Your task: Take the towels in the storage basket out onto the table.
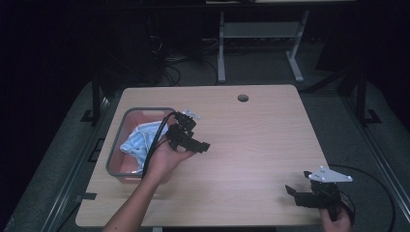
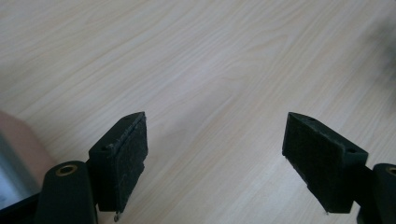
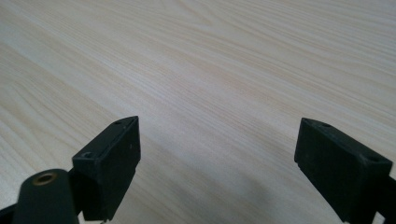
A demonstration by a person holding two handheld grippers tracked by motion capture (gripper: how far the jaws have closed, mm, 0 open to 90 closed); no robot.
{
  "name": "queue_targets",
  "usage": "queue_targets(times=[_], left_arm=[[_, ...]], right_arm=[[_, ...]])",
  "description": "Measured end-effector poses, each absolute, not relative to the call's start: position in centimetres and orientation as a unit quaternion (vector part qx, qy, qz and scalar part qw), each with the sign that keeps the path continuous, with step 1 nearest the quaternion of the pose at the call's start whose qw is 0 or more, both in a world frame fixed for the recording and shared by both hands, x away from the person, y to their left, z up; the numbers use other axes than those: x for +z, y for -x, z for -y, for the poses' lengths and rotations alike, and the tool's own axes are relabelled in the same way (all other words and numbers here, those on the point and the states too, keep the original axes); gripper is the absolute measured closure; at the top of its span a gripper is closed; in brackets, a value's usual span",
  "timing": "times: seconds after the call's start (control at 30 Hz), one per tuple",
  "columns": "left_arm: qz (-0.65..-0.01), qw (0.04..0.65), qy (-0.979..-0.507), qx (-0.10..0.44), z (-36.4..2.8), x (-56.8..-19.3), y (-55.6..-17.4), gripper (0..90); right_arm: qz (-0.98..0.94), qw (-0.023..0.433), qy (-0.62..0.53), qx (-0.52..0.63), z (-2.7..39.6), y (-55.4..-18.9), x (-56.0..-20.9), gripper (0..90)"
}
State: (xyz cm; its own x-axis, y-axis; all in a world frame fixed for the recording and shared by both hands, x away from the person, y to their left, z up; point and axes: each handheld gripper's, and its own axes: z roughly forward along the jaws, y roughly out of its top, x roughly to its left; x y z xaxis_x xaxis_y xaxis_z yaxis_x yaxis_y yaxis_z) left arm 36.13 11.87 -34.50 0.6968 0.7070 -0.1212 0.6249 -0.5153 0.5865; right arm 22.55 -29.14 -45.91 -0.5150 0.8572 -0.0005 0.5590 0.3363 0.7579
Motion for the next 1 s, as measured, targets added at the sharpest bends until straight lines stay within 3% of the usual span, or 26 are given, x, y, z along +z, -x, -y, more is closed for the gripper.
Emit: queue_targets(times=[0.63, 1.0], left_arm=[[-0.442, 0.301, -0.838, 0.106, -18.1, -32.6, -36.3, 20.8], [-0.496, 0.277, -0.813, 0.127, -22.0, -34.0, -36.5, 18.9]], right_arm=[[-0.796, 0.203, -0.44, 0.362, 28.8, -22.5, -45.9, 13.8], [-0.796, 0.2, -0.442, 0.362, 28.8, -22.3, -45.9, 13.8]])
